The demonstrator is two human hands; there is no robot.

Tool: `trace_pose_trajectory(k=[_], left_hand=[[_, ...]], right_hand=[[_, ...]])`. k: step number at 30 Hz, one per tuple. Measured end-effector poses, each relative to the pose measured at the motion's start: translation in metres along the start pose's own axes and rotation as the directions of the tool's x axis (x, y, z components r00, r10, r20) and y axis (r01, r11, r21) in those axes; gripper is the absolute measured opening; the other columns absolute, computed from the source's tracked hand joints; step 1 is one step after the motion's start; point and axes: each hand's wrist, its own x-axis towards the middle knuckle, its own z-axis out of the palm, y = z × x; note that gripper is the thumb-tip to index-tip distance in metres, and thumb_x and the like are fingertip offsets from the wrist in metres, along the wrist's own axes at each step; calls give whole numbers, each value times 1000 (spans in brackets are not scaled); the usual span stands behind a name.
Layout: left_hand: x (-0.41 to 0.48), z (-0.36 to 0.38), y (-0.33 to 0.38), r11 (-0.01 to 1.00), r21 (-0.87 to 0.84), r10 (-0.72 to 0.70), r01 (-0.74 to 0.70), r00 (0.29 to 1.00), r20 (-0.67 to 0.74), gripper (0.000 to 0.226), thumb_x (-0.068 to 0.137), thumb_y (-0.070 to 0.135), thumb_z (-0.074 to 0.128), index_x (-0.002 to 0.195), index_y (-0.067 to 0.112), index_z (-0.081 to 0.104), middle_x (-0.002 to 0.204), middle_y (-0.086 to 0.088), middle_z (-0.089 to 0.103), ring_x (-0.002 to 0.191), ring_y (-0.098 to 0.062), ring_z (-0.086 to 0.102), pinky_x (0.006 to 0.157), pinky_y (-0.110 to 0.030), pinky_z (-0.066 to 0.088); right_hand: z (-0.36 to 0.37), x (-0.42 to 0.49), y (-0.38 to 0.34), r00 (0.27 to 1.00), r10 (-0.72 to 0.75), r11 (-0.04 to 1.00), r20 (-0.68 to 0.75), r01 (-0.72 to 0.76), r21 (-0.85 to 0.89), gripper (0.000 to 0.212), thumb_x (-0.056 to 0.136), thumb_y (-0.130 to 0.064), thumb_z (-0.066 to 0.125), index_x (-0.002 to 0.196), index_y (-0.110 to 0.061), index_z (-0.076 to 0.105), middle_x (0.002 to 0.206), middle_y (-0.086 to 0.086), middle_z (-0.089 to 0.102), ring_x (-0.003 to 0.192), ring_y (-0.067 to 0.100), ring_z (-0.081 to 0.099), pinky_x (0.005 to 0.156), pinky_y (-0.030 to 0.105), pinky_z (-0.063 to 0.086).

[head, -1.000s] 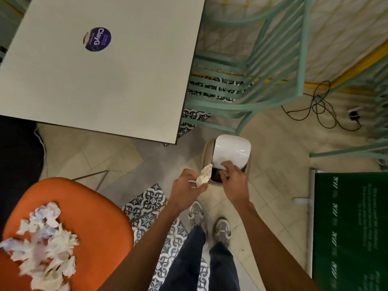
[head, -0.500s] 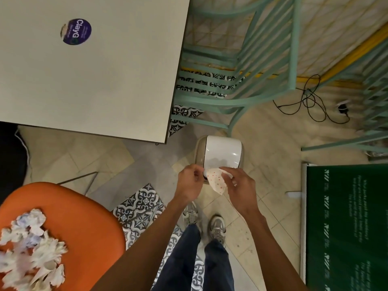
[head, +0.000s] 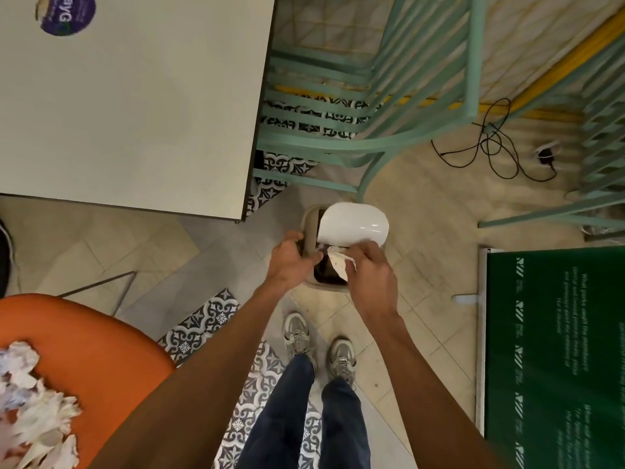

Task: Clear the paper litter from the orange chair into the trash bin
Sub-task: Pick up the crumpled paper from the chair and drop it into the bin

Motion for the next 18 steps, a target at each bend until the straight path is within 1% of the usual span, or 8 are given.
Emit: trace_pose_trajectory(k=[2,3,7,10,12,14,16,18], left_hand=[[7,0,-6,1000,-25,5,-5,1000,-13,51,87,35,84,125,22,53,115,-5,73,101,-20,72,83,-26,54],[10,0,-9,999,-34,10,-11,1000,-13,49,86,36,85,121,24,53,112,-4,74,98,-19,73,81,-26,55],[13,1,-15,999,-30,32,-33,999,-10,49,83,39,84,119,30,52,111,-4,72,104,-21,70,93,-37,60],[13,0,-17,998,-45,54,-54,999,-5,50,85,35,85,122,27,53,114,-6,73,105,-21,71,96,-36,60],[12,1,-19,997,-33,68,-68,998,-6,51,84,40,86,122,29,52,115,-4,73,108,-22,70,98,-38,59],[6,0,-21,996,-26,85,-85,996,-12,53,84,42,85,124,28,53,115,-1,72,107,-21,69,97,-37,59],[-2,1,-24,995,-24,97,-98,995,-25,54,87,38,84,129,23,55,119,-2,72,108,-20,69,99,-34,58],[-12,1,-30,992,-28,117,-119,991,-61,49,90,32,82,130,19,57,125,-4,72,114,-21,69,104,-36,56]], right_hand=[[11,2,-1,1000,26,999,-13,-26,-32,24,83,0,78,103,-13,74,115,5,63,98,32,67,54,44,62],[16,2,-2,999,37,998,-19,-38,-50,26,81,1,79,102,-13,74,115,4,63,99,32,67,53,45,62],[30,2,-3,996,60,996,-61,-64,-67,30,80,-2,81,106,-14,72,119,5,64,105,31,64,55,42,62],[31,-3,-7,996,65,996,-60,-68,-54,29,84,-9,82,109,-15,70,121,6,63,105,31,64,57,40,61],[29,-6,-9,996,59,997,-61,-62,-43,28,87,-12,82,112,-15,69,122,6,65,104,32,65,58,41,61],[27,-10,-11,996,60,998,-61,-61,-29,31,88,-12,81,117,-15,70,122,8,66,106,33,66,60,43,63],[24,-14,-14,996,70,997,-53,-72,-21,34,91,-14,79,124,-15,69,122,9,67,108,34,66,62,45,63],[21,-17,-18,996,83,996,-40,-84,-10,34,95,-18,75,128,-17,68,124,7,67,110,33,65,64,44,63]])
